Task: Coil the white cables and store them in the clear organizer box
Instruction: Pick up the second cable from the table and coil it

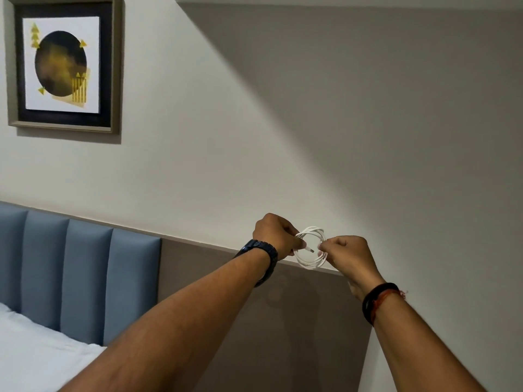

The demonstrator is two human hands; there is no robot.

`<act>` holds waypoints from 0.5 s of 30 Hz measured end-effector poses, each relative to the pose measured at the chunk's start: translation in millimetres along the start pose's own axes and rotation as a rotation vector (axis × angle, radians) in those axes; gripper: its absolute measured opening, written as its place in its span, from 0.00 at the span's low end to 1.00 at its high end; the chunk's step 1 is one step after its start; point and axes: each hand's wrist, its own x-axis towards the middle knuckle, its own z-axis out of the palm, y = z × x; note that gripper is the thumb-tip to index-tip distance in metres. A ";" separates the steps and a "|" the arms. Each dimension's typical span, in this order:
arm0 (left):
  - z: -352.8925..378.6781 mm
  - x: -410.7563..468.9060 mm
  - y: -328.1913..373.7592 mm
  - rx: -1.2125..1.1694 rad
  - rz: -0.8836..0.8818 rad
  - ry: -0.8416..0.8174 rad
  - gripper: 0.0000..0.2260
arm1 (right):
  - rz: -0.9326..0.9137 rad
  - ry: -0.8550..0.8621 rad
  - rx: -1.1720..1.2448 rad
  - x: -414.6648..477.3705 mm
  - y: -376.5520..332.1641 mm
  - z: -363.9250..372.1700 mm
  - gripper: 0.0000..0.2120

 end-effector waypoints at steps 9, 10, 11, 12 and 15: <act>19.4 -4.6 -29.0 -0.085 -0.029 -0.010 0.07 | 0.054 0.018 0.096 -3.9 25.4 5.7 0.08; 22.9 -7.0 -37.4 -0.105 -0.046 -0.013 0.07 | 0.061 -0.002 0.094 -6.3 30.7 7.0 0.09; 29.0 -10.7 -49.8 -0.127 -0.070 -0.025 0.07 | 0.077 -0.033 0.105 -10.7 41.2 9.0 0.08; 35.0 -14.1 -63.6 -0.149 -0.093 -0.037 0.07 | 0.097 -0.077 0.128 -15.1 52.4 11.3 0.08; 56.2 -32.1 -115.4 -0.220 -0.198 -0.061 0.07 | 0.219 -0.231 0.208 -33.8 97.4 19.4 0.06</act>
